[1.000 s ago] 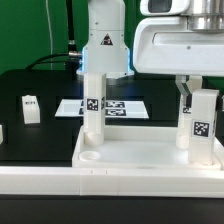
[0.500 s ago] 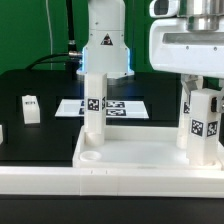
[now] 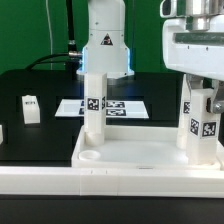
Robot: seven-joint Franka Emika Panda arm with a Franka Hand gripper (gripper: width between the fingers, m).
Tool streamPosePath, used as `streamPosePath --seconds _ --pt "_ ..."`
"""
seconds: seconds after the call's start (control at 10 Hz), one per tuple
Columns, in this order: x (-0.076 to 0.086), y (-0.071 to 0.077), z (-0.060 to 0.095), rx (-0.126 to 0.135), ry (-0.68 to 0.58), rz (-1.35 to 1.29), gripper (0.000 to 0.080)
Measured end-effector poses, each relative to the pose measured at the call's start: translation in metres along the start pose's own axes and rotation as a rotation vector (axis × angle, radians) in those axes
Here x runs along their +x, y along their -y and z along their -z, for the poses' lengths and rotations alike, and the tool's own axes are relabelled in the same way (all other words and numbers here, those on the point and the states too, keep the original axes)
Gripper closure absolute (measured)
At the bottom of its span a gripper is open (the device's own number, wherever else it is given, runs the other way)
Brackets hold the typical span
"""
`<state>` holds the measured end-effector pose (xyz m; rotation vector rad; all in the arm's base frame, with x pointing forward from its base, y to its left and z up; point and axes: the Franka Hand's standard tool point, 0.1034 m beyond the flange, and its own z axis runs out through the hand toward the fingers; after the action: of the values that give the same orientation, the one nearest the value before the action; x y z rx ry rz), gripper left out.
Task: Assemble desk
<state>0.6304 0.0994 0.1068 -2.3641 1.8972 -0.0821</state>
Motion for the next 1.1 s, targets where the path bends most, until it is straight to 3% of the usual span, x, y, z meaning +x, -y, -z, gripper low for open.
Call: streamPosePath --seconds 0.1,0.2,0.3,0.6,1.1 --pt "-0.0001 0.0001 -0.0001 0.001 0.0 0.009 0.0509" --pt "0.0001 0.0 -0.0002 0.0 0.0 0.044 0.0335" --pt "0.0004 -0.0003 -0.0007 0.0 -0.001 0.076 0.0216" --pt "-0.0013 -0.0004 0.0001 -0.015 -0.005 0.382 0.0154" --pt "-0.0023 0.0033 0.0027 -0.019 -0.014 0.845 0.0151"
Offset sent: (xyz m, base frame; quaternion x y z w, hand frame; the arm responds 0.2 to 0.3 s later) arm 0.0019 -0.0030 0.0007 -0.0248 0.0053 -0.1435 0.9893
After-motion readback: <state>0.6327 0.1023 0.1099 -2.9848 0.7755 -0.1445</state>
